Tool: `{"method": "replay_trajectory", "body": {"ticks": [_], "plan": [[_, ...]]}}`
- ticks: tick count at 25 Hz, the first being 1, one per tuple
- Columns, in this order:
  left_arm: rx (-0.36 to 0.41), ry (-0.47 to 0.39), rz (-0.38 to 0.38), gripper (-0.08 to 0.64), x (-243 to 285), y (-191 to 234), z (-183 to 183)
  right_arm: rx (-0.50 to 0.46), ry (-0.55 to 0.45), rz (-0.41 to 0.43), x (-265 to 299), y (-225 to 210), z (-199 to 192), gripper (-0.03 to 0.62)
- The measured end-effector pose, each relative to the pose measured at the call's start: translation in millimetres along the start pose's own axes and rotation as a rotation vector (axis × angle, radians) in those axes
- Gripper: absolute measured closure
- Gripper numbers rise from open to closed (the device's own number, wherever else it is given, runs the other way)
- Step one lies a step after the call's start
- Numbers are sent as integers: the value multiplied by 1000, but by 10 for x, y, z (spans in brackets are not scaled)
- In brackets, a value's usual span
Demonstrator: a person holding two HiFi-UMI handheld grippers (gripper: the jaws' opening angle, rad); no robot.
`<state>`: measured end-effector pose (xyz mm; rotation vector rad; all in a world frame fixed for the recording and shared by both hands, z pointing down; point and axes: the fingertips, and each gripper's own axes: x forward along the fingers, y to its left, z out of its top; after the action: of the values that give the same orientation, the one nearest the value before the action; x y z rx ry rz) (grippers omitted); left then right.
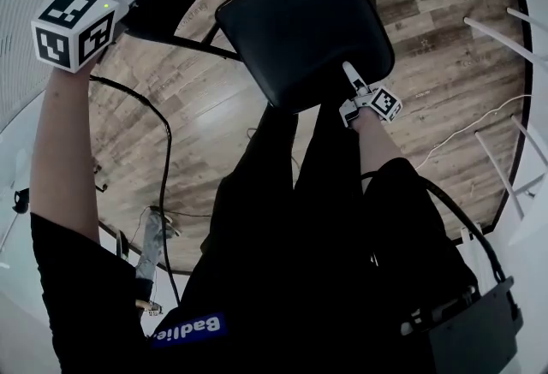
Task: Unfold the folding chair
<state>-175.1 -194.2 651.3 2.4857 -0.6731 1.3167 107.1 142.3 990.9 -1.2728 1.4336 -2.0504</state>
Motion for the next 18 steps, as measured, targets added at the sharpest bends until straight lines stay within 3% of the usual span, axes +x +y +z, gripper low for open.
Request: {"method": "replay_trajectory", "body": {"ticks": [12,18], "plan": [[26,0,50,333,-81,-505,-68,18,-43,-34,-76,-342,-2,149],[32,6,62,331,-15,-532,-34,31,-32,-39,-49,-409,50,143]]}}
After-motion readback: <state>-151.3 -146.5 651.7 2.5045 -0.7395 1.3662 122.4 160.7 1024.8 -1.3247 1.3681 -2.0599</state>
